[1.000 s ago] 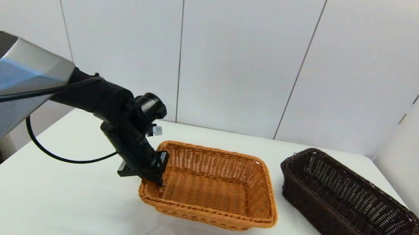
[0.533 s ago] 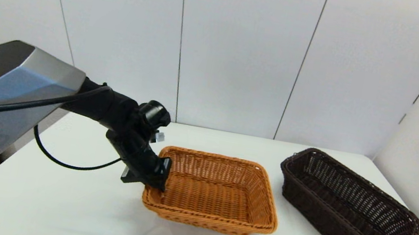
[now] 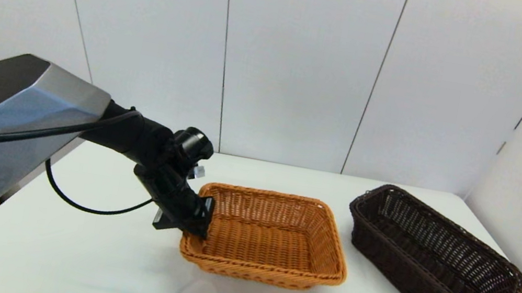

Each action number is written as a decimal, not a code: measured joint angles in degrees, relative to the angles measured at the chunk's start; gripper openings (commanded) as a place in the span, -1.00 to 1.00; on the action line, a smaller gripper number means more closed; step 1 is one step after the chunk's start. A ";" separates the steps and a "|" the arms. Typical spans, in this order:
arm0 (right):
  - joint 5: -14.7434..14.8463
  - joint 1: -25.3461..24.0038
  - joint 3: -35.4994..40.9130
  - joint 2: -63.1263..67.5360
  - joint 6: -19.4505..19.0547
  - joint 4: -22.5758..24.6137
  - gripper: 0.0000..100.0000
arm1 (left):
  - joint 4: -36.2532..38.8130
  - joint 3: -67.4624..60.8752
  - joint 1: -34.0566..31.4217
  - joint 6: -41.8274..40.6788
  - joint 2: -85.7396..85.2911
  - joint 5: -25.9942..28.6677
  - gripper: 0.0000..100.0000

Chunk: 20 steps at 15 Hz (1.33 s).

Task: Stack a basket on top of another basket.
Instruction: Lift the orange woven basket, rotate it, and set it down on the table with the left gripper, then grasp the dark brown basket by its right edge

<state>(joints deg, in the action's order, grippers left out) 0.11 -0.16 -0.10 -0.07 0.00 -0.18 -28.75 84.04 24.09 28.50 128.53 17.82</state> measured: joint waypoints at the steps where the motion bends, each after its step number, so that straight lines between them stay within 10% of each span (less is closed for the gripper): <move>1: 0.02 0.00 0.00 0.00 -0.02 0.00 1.00 | -0.02 0.00 -0.02 0.07 -0.02 -0.02 -1.00; 2: 0.02 0.00 0.00 0.00 0.00 0.00 1.00 | -0.05 0.00 0.00 0.10 -0.09 0.00 -1.00; 3: 0.00 0.00 0.00 0.00 0.00 0.00 1.00 | -0.06 0.00 0.00 0.10 -0.11 0.01 1.00; 20: -0.01 0.00 0.00 0.00 0.00 0.00 1.00 | -6.34 -9.92 -3.51 0.02 -38.34 -6.17 1.00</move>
<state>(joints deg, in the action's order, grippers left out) 0.10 -0.16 -0.10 -0.07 0.00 -0.18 -35.08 74.12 20.58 28.53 90.19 11.65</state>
